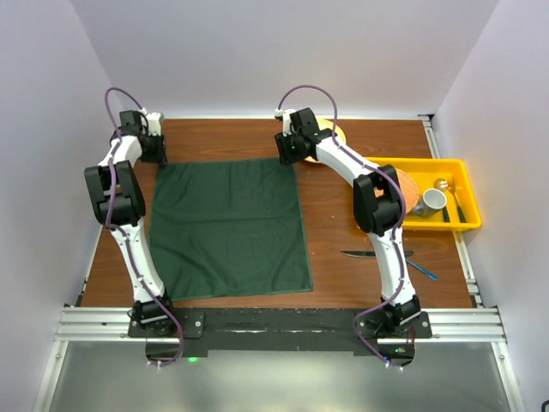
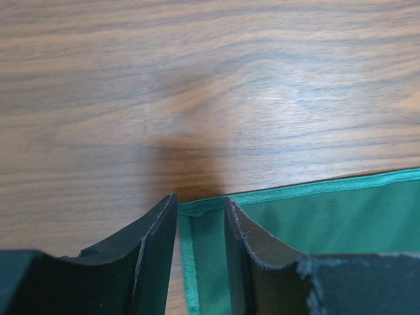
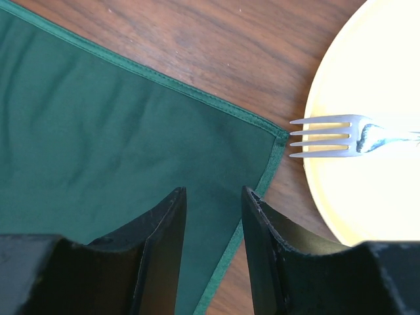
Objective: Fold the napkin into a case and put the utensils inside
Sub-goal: Pick up the flattened napkin from the center of the board.
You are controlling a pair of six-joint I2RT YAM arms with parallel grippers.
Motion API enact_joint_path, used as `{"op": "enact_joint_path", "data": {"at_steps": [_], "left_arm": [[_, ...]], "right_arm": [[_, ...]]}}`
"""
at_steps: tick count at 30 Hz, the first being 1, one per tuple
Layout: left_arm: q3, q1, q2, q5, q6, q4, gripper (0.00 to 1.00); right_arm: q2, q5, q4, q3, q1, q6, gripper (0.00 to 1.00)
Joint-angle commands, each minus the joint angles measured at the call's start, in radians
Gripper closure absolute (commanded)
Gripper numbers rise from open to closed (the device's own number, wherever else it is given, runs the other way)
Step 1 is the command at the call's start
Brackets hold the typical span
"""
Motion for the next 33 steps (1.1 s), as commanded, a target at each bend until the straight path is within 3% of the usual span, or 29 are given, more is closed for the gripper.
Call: {"op": "enact_joint_path", "data": {"at_steps": [1, 6, 9, 10, 13, 20, 26, 33], "left_arm": [[-0.022, 0.001, 0.006, -0.061, -0.007, 0.041, 0.59], [-0.008, 0.003, 0.044, -0.061, -0.008, 0.008, 0.6], [-0.017, 0.001, 0.041, -0.018, -0.007, -0.01, 0.72], [-0.031, 0.003, 0.032, -0.007, -0.005, -0.004, 0.84], [-0.071, 0.004, -0.043, 0.062, 0.01, 0.039, 1.0], [-0.195, -0.007, -0.285, 0.241, 0.168, 0.068, 1.0], [-0.465, 0.01, -0.595, 0.306, 0.403, 0.061, 1.0], [-0.651, 0.049, -0.73, 0.338, 0.556, -0.045, 1.0]], "right_arm": [[-0.079, -0.032, -0.002, 0.01, 0.0, 0.013, 0.56], [-0.079, -0.032, -0.002, 0.006, 0.001, 0.013, 0.57], [-0.08, -0.032, -0.003, 0.007, 0.0, 0.008, 0.56], [-0.08, -0.034, -0.003, 0.007, -0.002, 0.007, 0.56], [-0.086, -0.064, -0.005, 0.006, 0.0, 0.0, 0.54], [-0.097, -0.09, -0.022, 0.01, -0.002, -0.016, 0.5], [-0.106, -0.083, -0.023, 0.006, -0.004, -0.029, 0.49], [-0.068, -0.068, -0.011, 0.027, -0.005, -0.024, 0.44]]}}
